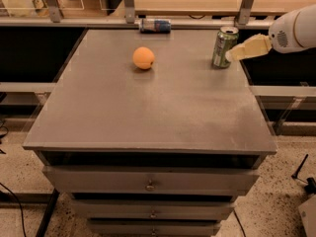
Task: Move green can near orange
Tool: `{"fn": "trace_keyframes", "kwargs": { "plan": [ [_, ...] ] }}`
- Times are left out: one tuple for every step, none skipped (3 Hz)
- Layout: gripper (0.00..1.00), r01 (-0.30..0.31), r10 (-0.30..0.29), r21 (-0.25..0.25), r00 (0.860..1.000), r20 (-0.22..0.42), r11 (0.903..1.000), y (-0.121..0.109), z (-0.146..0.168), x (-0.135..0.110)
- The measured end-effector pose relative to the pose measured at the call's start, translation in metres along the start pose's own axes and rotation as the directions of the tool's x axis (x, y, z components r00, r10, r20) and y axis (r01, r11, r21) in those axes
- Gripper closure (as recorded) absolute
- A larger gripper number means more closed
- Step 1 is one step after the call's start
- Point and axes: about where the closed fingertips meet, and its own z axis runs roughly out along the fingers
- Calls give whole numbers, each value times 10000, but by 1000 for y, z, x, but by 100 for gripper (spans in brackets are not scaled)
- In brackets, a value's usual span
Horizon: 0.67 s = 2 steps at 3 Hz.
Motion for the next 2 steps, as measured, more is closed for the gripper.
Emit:
{"fn": "trace_keyframes", "kwargs": {
  "plan": [
    [0,-678,684,-113,9955,657,9976,0,17,5],
    [0,-1227,1285,-471,9797,1541,9913,3,38,7]
  ]
}}
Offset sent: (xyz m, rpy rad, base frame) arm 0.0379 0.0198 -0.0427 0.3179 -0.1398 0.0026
